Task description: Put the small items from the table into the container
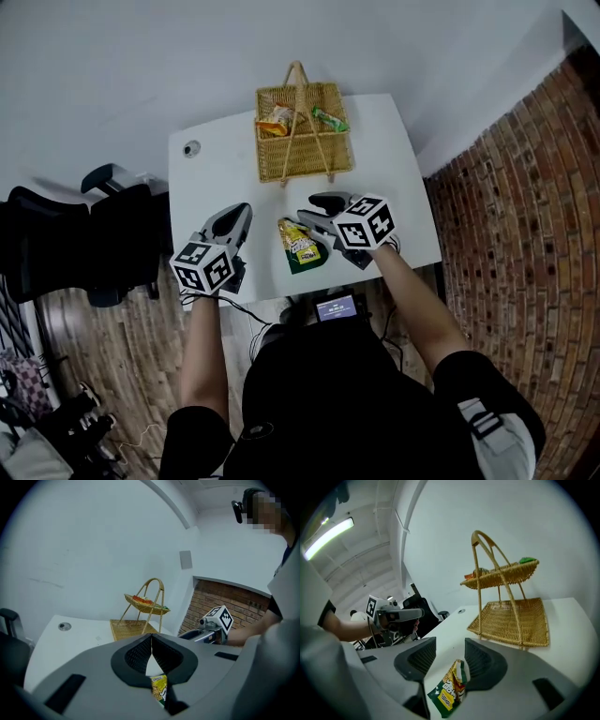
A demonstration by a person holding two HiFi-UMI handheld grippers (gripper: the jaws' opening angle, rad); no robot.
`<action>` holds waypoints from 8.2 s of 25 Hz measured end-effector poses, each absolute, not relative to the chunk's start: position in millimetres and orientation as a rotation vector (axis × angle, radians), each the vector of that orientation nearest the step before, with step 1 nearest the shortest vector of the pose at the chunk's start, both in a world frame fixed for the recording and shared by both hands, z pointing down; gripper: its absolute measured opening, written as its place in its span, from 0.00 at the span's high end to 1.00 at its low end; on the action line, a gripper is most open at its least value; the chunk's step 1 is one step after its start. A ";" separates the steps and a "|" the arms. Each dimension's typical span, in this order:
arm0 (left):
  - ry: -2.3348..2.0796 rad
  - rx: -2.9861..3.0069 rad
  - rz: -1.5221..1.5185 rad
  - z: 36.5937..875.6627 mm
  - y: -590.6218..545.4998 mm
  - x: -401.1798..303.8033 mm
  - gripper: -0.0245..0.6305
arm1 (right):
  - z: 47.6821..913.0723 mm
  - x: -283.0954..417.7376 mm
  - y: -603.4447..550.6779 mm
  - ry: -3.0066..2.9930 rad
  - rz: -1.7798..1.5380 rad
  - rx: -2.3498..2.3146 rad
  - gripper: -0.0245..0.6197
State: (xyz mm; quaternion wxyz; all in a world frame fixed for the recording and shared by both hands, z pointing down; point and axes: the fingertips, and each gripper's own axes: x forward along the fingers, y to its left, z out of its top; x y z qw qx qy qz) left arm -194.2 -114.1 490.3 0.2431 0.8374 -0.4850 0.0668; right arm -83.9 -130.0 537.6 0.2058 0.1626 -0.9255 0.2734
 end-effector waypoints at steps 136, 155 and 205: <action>-1.226 2.135 0.243 552.7 -192.4 -159.5 0.94 | 598.2 -22.6 -348.3 -2.399 0.352 0.947 0.89; -1.224 2.138 0.222 548.6 -185.0 -162.0 0.94 | 597.0 -16.7 -344.5 -2.428 0.472 0.977 0.67; -1.307 2.210 0.069 521.2 -74.5 -159.6 0.95 | 512.4 -36.8 -117.3 -2.633 0.799 0.770 0.95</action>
